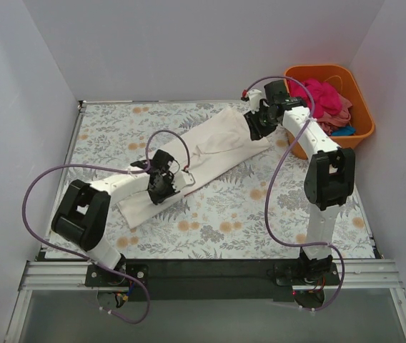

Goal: Fold and stack the t-shirts
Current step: Fold the tshirt

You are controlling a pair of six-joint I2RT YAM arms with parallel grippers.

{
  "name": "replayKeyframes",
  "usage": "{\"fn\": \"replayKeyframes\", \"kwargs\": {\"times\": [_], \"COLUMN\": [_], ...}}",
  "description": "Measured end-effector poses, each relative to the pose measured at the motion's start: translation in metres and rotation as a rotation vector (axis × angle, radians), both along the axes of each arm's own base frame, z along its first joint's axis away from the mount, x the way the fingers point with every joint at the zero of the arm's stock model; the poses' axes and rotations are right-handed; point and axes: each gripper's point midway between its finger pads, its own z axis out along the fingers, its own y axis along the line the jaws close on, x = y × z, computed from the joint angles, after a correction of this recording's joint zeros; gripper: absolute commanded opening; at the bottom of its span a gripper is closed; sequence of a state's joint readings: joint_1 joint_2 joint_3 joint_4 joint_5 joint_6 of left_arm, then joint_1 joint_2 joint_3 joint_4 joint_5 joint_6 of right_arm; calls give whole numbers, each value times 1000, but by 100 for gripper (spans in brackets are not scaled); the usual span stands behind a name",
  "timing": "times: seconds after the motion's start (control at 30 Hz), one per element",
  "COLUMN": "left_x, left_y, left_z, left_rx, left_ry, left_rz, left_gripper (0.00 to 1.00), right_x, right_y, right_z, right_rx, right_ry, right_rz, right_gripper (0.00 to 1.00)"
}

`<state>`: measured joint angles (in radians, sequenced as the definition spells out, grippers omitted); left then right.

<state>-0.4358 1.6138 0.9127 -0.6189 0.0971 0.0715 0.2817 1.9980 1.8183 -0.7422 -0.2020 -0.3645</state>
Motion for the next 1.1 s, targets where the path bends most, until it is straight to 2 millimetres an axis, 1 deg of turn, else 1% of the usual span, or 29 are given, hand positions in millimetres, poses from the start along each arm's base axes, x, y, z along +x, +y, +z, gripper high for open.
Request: {"fn": "replayKeyframes", "kwargs": {"times": [0.07, 0.13, 0.2, 0.27, 0.3, 0.33, 0.4, 0.43, 0.5, 0.53, 0.57, 0.6, 0.67, 0.73, 0.83, 0.9, 0.93, 1.0, 1.1], "left_x": [-21, -46, -83, -112, -123, -127, -124, -117, -99, -87, -74, -60, -30, -7, 16, 27, 34, 44, 62], "left_y": [-28, -63, -109, -154, -176, -198, -228, -239, -251, -253, -249, -242, -221, -197, -163, -148, -141, -126, -99], "left_z": [0, 2, 2, 6, 11, 17, 36, 48, 76, 89, 101, 112, 128, 136, 142, 143, 142, 138, 132], "left_rx": [-1, -26, -60, -115, -147, -187, -263, -309, -406, -460, -507, -548, -618, -664, -706, -726, -735, -749, -771], "left_ry": [23, 58, 136, 231, 279, 310, 340, 338, 335, 329, 323, 314, 281, 245, 212, 201, 196, 188, 182], "left_rz": [-59, -125, -225, -280, -294, -300, -284, -269, -226, -196, -161, -116, -17, 78, 214, 281, 317, 383, 504], "left_gripper": [16, 16, 16, 16, 16, 17, 17, 17, 17, 17, 17, 17, 18, 18, 18, 18, 18, 18, 19], "right_x": [-2, -5, -11, -16, -18, -21, -27, -30, -35, -36, -36, -37, -38, -33, -23, -17, -14, 0, 22], "right_y": [-14, -25, -39, -46, -47, -47, -43, -41, -36, -33, -29, -24, -15, -7, 2, 2, 3, 5, 14], "right_z": [-3, -6, -11, -16, -20, -21, -27, -28, -31, -33, -35, -37, -48, -63, -90, -110, -116, -114, -116], "right_rx": [11, 16, 13, 8, 8, 8, 15, 19, 24, 27, 30, 31, 28, 22, -5, -36, -47, -60, -79], "right_ry": [33, 54, 81, 104, 116, 125, 151, 159, 177, 182, 188, 195, 219, 243, 270, 289, 299, 264, 221], "right_rz": [-28, -50, -74, -87, -87, -85, -73, -67, -58, -53, -49, -43, -31, -31, -34, -44, -47, -52, -50], "right_gripper": [43, 43, 43, 41, 41, 40, 37, 36, 32, 31, 30, 29, 29, 27, 26, 26, 26, 26, 26]}}
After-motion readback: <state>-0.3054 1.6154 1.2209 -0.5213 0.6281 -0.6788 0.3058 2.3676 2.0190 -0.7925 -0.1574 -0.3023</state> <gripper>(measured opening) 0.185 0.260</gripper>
